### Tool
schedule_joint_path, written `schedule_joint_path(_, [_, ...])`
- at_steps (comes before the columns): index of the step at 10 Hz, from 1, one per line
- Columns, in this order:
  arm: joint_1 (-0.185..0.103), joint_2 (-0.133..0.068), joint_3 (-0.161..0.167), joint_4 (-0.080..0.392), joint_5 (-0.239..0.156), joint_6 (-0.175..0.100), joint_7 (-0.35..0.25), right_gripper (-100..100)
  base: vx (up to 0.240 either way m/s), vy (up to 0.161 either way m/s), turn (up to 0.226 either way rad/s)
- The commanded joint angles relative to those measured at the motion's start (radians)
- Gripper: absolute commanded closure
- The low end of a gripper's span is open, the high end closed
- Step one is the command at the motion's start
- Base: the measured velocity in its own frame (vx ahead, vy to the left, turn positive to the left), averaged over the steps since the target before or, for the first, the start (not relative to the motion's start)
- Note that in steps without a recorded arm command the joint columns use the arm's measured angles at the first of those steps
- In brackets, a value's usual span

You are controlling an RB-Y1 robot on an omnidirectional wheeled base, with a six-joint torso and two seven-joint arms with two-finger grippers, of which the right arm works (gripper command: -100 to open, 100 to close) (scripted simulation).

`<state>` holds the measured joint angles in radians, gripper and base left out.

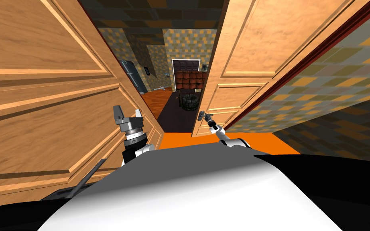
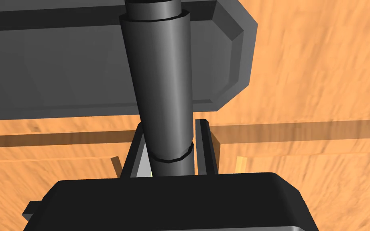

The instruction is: Pull the door open

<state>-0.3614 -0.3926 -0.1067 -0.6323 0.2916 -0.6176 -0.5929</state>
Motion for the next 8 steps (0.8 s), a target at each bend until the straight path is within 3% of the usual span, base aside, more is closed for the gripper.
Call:
schedule_joint_path(1, [0.002, -0.011, 0.017, 0.000, 0.011, -0.013, -0.026, 100, -0.181, -0.121, 0.079])
schedule_joint_path(3, [0.004, -0.021, 0.036, -0.001, 0.022, -0.026, -0.051, 100, -0.201, -0.094, 0.069])
schedule_joint_path(4, [0.003, -0.014, 0.032, -0.002, 0.019, -0.021, -0.042, 100, -0.092, -0.036, 0.029])
schedule_joint_path(8, [0.024, -0.041, 0.088, -0.025, 0.073, -0.083, -0.124, 100, -0.200, -0.116, 0.045])
